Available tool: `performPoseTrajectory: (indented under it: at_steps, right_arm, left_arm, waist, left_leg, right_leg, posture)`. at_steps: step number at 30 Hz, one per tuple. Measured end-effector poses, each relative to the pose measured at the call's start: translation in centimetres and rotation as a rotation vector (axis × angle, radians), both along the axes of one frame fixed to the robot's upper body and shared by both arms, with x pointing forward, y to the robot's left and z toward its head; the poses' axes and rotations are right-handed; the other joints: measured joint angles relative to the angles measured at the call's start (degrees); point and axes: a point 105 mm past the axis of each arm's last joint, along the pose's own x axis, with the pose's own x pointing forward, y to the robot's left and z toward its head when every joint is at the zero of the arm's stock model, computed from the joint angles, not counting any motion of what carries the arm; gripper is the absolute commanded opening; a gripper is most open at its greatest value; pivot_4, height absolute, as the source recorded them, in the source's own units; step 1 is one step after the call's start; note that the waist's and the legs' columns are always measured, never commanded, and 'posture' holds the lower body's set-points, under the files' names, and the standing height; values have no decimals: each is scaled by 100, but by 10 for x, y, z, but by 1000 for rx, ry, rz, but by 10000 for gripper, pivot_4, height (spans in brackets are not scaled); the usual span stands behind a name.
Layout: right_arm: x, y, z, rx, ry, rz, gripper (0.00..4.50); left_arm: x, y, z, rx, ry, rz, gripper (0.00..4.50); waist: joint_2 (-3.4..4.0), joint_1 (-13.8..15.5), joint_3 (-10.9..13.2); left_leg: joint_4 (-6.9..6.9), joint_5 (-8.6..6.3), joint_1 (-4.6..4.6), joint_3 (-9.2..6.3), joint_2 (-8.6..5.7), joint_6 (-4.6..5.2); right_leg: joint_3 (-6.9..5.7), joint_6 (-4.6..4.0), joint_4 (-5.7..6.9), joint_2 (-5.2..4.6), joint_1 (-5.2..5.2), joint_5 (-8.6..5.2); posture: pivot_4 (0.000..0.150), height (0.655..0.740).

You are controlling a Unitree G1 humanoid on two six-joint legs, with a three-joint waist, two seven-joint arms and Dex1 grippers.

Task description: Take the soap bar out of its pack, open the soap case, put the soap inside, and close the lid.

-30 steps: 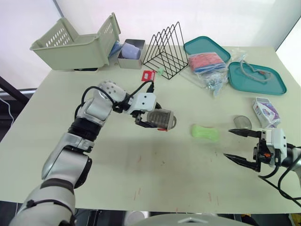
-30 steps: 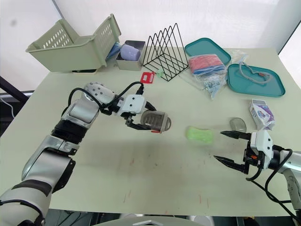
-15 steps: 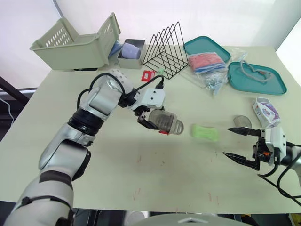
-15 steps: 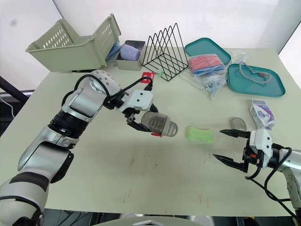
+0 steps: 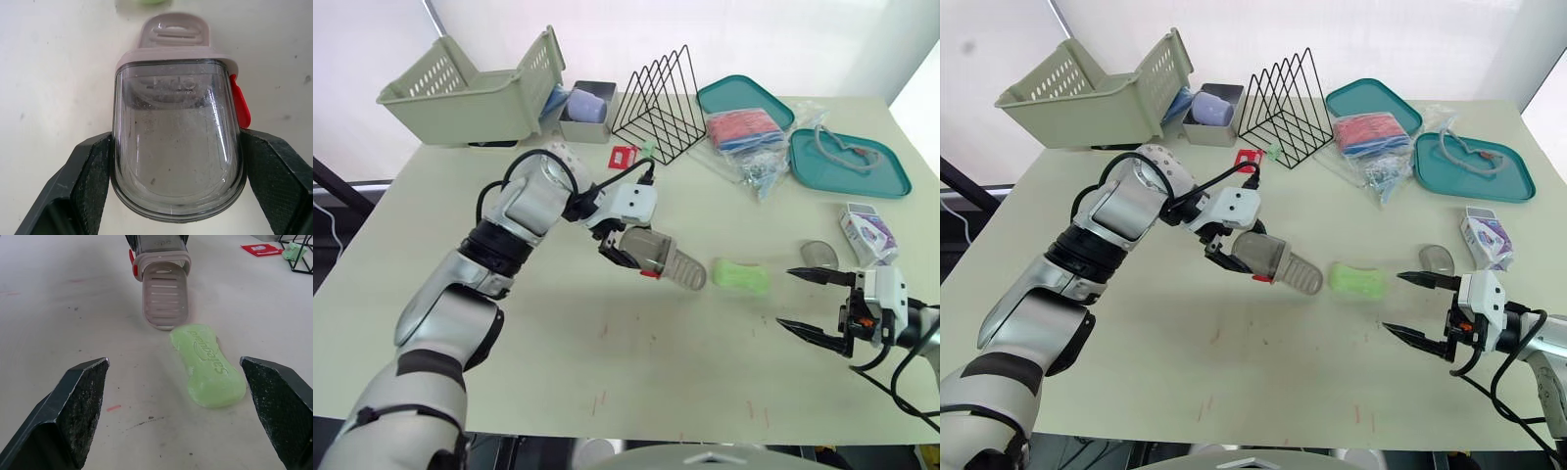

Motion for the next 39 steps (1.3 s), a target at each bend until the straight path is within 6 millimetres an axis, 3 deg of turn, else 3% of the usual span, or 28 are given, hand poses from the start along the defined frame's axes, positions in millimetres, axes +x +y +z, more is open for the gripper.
performPoseTrajectory:
  at_steps: [7,14,19,21,33,39]
  right_arm:
    - [1,-1,0,1,-2,-2,45000]
    - [2,-1,1,2,-9,-1,45000]
    - [2,-2,-1,3,0,0,45000]
    - [2,-3,-1,3,2,0,45000]
    - [4,-5,-1,4,3,6,45000]
    - [5,-5,-1,1,15,3,45000]
  left_arm:
    - [6,24,-9,2,-1,40,34967]
    - [1,34,-21,-114,25,56,34967]
    - [2,32,-20,-173,12,55,34967]
    - [2,32,-21,-176,12,57,42983]
    - [3,30,-19,-222,12,68,42983]
    - [7,27,1,-346,17,99,42983]
  waist:
    - [0,2,0]
    - [-1,9,1]
    - [-1,13,1]
    - [-1,9,1]
    - [-1,7,1]
    - [-1,10,1]
  left_leg:
    - [1,0,-6,1,0,0]
    - [3,0,-13,0,0,0]
    - [5,0,-15,0,0,0]
    - [5,0,-15,0,0,0]
    - [5,0,-15,0,0,0]
    - [6,0,-16,0,0,0]
  right_leg:
    - [0,0,1,-1,-6,0]
    - [-1,0,3,-1,-13,0]
    - [-1,0,2,-2,-13,0]
    - [-1,0,3,-1,-13,0]
    - [-1,0,4,-1,-13,0]
    - [-3,0,4,-1,-13,0]
  posture:
    - [1500,7400]
    - [1500,7400]
    - [1500,7400]
    - [1500,7400]
    - [1500,7400]
    - [1500,7400]
